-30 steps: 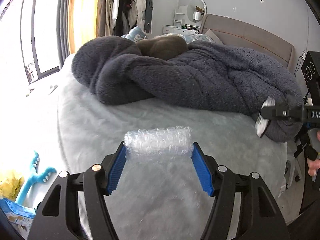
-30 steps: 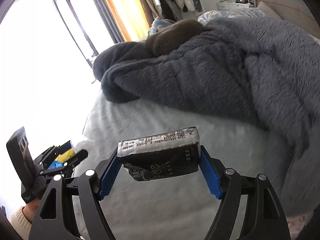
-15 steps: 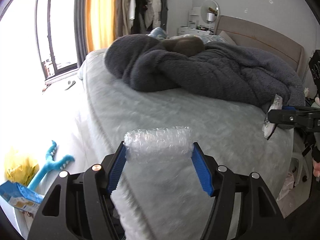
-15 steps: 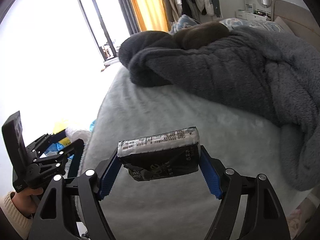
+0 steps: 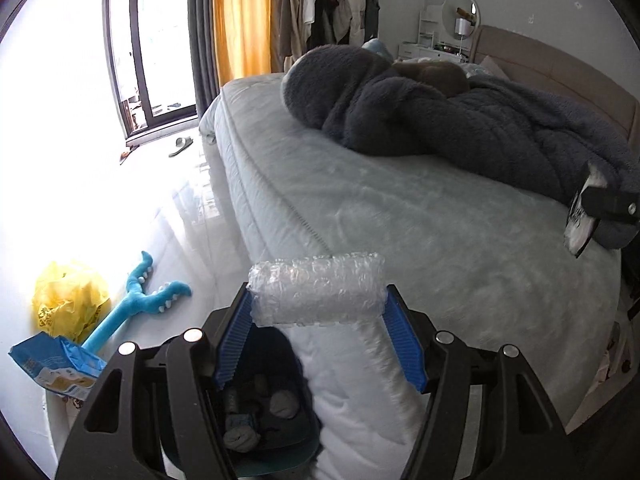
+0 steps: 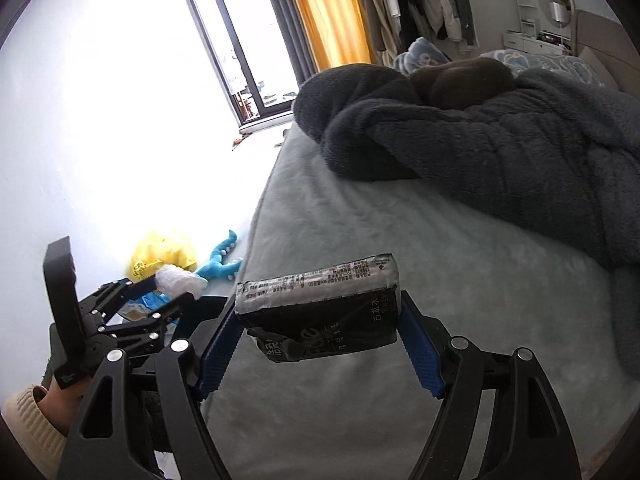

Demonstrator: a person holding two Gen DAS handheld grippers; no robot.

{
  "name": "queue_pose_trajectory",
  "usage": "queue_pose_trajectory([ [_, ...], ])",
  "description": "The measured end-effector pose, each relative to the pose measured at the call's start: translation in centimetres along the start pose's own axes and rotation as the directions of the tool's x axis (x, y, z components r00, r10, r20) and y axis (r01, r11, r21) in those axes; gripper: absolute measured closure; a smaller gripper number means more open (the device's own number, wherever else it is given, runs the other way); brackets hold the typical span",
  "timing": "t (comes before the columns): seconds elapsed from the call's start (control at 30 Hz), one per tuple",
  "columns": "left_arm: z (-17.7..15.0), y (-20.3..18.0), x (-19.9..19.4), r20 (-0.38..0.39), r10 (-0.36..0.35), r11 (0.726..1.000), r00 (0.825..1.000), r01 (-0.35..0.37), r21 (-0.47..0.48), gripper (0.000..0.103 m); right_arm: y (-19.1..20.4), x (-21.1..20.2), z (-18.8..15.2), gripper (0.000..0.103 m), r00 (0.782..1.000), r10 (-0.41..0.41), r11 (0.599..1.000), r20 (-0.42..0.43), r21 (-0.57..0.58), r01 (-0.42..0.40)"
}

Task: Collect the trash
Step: 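Carry the pack and bubble-wrap roll with both tools over the teal bin, then open the left tool to drop the bubble-wrap roll into the bin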

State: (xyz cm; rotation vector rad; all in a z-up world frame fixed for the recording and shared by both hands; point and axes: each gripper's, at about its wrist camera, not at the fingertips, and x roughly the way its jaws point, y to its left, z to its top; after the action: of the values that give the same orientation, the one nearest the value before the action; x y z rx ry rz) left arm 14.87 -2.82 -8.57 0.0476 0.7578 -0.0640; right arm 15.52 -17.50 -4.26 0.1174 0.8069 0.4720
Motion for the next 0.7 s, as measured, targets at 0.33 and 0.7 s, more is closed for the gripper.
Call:
queue_pose_trajectory([
  [0.33,-2.4,5.5,2.3,-0.108,0.048,0.993,0.993,-0.06,-0.104,0.036,5.5,5.0,1.3,0.027,0.998,0.062,0.995,-0.031,-0.08,-0.065],
  [0.7,-5.2,11.4,3.4,-0.233,0.106,0.966,0.967,-0.155,-0.208,0.036,10.6,9.9,1.9,0.027,0.987,0.141,0.979,-0.074,-0.136,-0.15],
])
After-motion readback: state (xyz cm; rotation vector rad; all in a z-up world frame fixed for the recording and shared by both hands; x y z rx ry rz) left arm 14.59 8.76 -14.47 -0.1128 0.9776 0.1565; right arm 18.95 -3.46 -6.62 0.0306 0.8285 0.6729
